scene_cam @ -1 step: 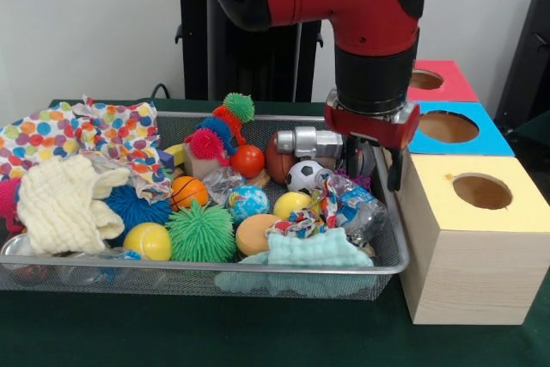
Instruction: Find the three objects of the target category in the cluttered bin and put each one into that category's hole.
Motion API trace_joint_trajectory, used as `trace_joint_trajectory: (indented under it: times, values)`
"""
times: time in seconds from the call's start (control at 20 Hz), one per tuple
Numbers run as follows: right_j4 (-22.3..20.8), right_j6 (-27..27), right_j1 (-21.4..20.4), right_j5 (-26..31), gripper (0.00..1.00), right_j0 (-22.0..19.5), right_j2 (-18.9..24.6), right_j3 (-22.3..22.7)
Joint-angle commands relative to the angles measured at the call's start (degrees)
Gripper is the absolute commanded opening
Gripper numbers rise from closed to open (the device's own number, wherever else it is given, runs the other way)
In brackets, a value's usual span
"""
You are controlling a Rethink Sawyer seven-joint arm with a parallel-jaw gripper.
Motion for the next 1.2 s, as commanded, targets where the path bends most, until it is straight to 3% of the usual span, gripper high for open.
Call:
trace_joint_trajectory:
  times: [0.05, 0.35, 0.65, 1.2]
  values:
    - [-3.59, -15.44, 4.19, 5.87, 1.00, -1.49, 3.76, -12.67]
    - [-5.89, -13.20, 8.59, 3.13, 1.00, -1.01, 2.10, -17.72]
    - [-5.95, -11.52, 6.09, -0.33, 1.00, -2.04, 2.03, -12.85]
    - [-7.85, -8.09, 7.31, -5.18, 1.00, -0.88, 0.15, -10.63]
